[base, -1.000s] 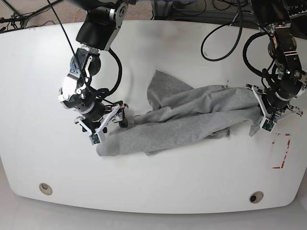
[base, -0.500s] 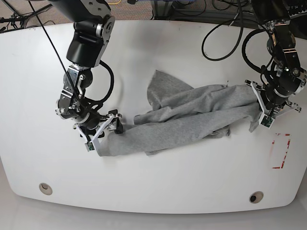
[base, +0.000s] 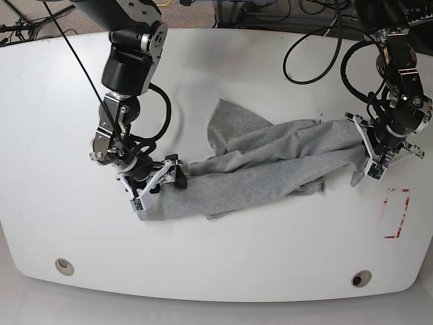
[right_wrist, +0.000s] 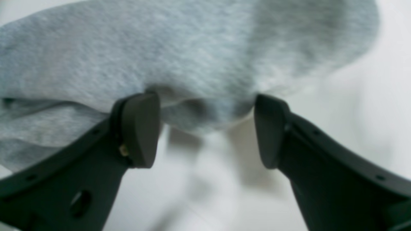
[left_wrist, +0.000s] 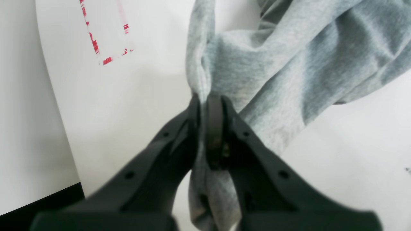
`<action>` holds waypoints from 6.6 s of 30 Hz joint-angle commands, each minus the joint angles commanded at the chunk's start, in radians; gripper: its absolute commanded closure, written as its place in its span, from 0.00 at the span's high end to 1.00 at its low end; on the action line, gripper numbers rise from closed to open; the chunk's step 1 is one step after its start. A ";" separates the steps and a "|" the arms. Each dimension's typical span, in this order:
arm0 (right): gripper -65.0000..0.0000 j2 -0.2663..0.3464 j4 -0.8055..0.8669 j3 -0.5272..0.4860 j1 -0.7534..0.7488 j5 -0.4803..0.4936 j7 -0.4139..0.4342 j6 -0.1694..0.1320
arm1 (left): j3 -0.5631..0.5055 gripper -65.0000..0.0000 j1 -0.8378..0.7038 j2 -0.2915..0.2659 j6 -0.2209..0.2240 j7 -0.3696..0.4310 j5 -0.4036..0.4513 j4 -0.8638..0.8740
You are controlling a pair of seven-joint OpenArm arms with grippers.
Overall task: Fold the T-shirt properly
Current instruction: 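Lower the held T-shirt onto the table, stretching it between grippers, then drag the held T-shirt across the table with both grippers, then lift, then hold the T-shirt edge taut between both grippers above the table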
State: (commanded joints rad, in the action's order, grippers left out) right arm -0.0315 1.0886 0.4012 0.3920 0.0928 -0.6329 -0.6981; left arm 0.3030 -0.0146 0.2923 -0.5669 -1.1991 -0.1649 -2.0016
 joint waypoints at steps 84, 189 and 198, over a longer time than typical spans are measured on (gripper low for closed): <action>0.00 0.371 0.537 -0.235 0.629 0.000 -0.338 0.000 | -0.124 0.02 1.011 -0.210 0.219 0.000 0.000 0.055; 0.48 0.100 0.559 0.140 -0.325 0.114 -0.281 0.099 | 0.044 0.01 -0.155 -0.015 0.048 0.002 -0.002 0.075; 0.48 0.087 0.506 0.141 -0.342 0.201 -0.311 0.107 | 0.044 0.01 -0.155 -0.015 0.048 0.002 -0.002 0.075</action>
State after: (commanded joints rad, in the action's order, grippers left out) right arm 0.0560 1.5950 0.5424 0.0499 0.2938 -0.9444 -0.5915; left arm 0.3475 -0.1695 0.2770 -0.5194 -1.1976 -0.1665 -1.9264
